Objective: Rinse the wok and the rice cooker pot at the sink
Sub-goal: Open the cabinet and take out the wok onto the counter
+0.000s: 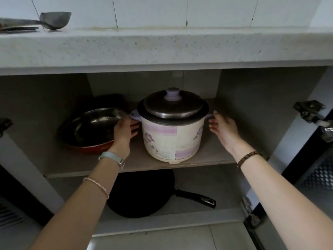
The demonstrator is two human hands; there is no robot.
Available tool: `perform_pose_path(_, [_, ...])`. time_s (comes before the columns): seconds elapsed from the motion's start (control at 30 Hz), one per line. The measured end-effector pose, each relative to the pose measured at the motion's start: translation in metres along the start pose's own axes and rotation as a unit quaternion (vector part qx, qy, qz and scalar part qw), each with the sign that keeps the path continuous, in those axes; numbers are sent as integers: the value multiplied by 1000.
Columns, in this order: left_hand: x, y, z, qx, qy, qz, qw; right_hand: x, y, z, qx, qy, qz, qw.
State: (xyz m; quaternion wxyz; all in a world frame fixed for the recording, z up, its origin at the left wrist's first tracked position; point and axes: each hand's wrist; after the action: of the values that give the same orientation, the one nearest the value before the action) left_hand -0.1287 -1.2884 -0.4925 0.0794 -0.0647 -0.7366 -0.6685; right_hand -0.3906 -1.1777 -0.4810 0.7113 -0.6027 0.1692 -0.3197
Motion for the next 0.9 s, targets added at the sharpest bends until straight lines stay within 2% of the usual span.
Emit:
perform_pose_path(0.13, [1,4,-10,-6,5,25,1000,8,-7,-4,39,-32,-72,996])
perform_pose_path(0.3, [6,8,-15,-32,-25,-6,999,14,-13,-13,87,-51,-124,987])
perform_pose_path(0.37, [8,11,-14,-38,-38,22,998,16,-14,-13,101,-65,-131,984])
perform_pose_path(0.43, [7,14,-10,-40,-37,50,997,16,-15,-12,106,-68,-129,984])
perform_pose_path(0.73, [4,18,33,-1,-34,6,999,-1,-23,22,109,-48,-104,987])
perform_pose_path(0.9, [-21,38,82,-15,-29,-7,999,-11,-37,69,120,-44,3,992])
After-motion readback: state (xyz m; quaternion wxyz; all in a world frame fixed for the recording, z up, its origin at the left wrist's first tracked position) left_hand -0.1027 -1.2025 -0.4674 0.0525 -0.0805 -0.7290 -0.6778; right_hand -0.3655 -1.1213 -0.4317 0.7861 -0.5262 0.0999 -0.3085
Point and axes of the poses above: each hand's wrist, its own z-axis away from the middle knuckle, its own x-axis out of the palm, y = z × x, and after that the axes turned 10 degrees about x, right-handed
